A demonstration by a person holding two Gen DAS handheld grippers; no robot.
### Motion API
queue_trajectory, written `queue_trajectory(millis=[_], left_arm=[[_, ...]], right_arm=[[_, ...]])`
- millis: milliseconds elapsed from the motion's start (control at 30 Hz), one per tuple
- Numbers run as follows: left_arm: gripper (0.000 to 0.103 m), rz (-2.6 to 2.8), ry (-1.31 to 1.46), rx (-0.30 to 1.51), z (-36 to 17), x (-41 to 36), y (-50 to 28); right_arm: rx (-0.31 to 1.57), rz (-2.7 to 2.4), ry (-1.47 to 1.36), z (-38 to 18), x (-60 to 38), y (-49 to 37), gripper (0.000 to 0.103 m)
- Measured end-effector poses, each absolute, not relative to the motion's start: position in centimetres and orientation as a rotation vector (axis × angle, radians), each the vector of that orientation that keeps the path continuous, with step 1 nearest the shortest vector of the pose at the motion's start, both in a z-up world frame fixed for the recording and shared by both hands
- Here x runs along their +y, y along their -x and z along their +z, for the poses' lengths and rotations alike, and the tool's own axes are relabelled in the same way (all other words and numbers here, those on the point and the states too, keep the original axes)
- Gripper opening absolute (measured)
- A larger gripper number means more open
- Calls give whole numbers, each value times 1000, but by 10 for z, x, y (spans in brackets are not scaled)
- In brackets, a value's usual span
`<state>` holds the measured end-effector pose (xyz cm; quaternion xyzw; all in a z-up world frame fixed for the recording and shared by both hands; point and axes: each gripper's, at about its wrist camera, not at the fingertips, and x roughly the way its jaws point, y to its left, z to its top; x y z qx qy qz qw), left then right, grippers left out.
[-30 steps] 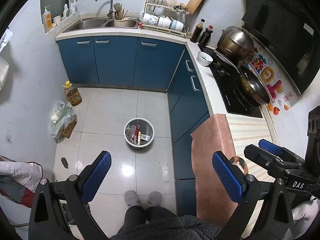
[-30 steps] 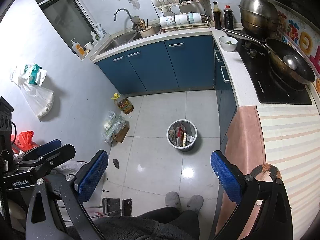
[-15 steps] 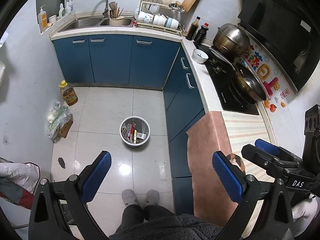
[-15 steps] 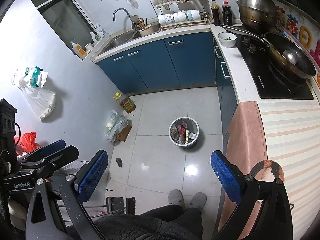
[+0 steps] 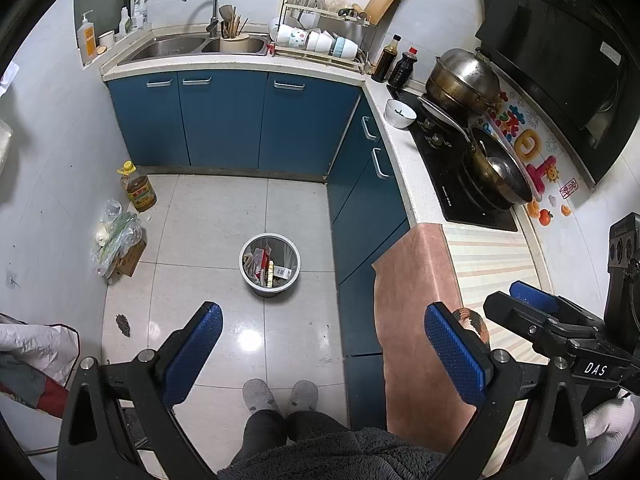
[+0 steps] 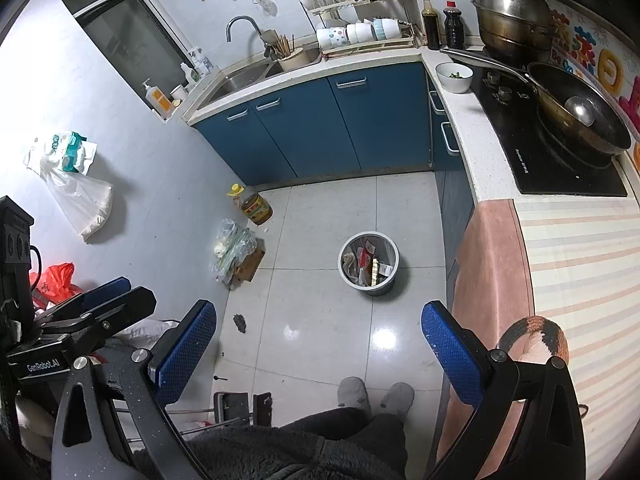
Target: Collect trash
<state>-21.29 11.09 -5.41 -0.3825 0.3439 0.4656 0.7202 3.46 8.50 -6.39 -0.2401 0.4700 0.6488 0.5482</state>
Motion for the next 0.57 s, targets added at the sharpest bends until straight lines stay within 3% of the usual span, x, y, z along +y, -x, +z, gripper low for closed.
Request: queue_trajectory(millis=[567], left_arm=[[103,1031,838,747,-46,113,213]], right_arm=[[1114,1540,571,-65,83,-36,103]])
